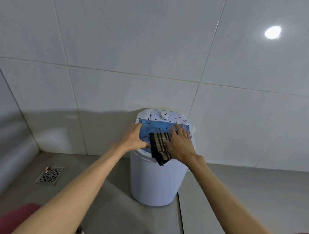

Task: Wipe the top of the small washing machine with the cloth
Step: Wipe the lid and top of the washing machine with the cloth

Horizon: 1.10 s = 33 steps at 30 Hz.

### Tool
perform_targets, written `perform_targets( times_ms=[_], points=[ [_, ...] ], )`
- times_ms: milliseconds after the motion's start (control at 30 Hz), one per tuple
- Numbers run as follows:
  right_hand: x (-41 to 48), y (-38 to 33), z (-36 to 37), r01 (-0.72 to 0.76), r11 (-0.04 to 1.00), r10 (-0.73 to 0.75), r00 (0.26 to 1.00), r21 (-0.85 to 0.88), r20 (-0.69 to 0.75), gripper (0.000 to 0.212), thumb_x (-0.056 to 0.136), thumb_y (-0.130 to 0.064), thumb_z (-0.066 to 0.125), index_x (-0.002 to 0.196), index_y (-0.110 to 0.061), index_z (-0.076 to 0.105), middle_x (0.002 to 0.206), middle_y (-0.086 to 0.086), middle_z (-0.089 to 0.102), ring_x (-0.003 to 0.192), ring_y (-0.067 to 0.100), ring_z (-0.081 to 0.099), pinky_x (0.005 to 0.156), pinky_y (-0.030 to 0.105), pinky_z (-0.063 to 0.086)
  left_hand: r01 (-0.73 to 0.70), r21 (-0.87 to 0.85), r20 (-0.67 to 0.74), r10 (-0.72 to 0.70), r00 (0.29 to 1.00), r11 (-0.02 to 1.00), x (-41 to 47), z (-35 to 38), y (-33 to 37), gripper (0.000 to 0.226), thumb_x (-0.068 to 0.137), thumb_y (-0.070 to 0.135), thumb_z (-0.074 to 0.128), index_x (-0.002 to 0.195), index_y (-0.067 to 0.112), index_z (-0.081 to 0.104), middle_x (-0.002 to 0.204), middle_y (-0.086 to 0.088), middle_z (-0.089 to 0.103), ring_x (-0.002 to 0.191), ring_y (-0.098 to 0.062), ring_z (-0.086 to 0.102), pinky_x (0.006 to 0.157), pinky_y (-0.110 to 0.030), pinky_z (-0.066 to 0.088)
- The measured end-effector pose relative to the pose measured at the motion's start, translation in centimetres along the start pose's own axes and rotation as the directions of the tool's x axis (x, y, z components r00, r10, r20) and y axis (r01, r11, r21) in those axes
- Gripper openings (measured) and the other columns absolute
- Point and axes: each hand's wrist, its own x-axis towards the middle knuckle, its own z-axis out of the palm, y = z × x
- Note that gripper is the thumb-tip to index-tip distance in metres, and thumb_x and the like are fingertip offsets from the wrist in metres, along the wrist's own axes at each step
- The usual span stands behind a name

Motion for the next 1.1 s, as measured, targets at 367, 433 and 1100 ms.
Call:
perform_targets(
  times_ms=[367,433,1100],
  points=[
    [3.8,-1.9,4.3,0.082,0.992,-0.067,0.986,-0.093,0.152,0.068,0.100,-0.057,0.017,0.157,-0.024,-0.001,0.165,0.007,-0.010,0.151,0.026,-0.014,0.120,0.047,-0.010,-0.042,0.265,0.153,0.001,0.988,0.963,0.0,0.0,-4.7,0.142,0.046,0.071,0.083,0.157,0.026,0.007,0.165,0.005,0.004,0.151,-0.029,-0.011,0.121,-0.056,0.006],
    [5.1,-2.8,4.7,0.105,0.991,-0.093,0.986,-0.085,0.135,0.064,0.101,-0.055,0.018,0.157,-0.028,0.001,0.165,0.006,-0.007,0.151,0.026,-0.013,0.120,0.048,-0.011,-0.045,0.239,0.122,0.016,0.992,0.970,0.4,0.5,-5.6,0.146,0.040,0.082,0.077,0.157,0.030,0.007,0.164,0.008,0.007,0.152,-0.025,-0.004,0.121,-0.053,0.008],
    [-1.4,6.4,2.7,-0.055,0.995,0.062,0.996,-0.088,0.069,0.054,0.102,-0.051,0.013,0.155,-0.042,0.006,0.166,-0.006,-0.001,0.152,0.024,-0.010,0.122,0.047,-0.003,0.000,0.144,0.136,-0.020,0.990,0.990,-0.9,-0.2,-4.4,0.135,0.049,0.066,0.086,0.157,0.032,0.013,0.165,0.009,0.007,0.152,-0.024,0.000,0.122,-0.048,0.008]
  ],
)
